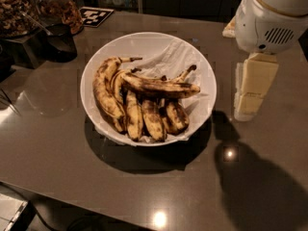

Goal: Pick banana from white bowl

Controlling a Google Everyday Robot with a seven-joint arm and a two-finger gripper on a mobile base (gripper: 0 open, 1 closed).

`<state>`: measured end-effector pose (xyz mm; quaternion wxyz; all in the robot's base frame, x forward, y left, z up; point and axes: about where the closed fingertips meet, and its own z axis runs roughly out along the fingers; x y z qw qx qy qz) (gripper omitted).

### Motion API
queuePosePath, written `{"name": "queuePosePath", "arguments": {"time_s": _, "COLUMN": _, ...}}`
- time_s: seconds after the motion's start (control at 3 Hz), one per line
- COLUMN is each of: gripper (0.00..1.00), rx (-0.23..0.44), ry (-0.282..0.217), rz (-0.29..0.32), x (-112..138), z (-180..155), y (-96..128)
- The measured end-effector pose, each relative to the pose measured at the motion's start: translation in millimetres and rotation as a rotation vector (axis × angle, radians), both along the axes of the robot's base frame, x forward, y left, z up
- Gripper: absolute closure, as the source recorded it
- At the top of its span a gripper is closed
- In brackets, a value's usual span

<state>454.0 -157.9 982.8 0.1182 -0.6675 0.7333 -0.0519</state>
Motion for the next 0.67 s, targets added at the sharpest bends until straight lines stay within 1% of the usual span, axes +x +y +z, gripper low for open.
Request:
{"name": "queuePosePath", "arguments": {"time_s": 0.33, "gripper": 0.0, "rx": 0.0, "ry": 0.0, "rz": 0.002, "x": 0, "z": 0, "y": 1}}
{"name": "queuePosePath", "arguments": {"time_s": 0.67, "gripper": 0.0, "rx": 0.033, "ry": 0.025, "rz": 0.031, "x": 4, "z": 2, "y": 29}}
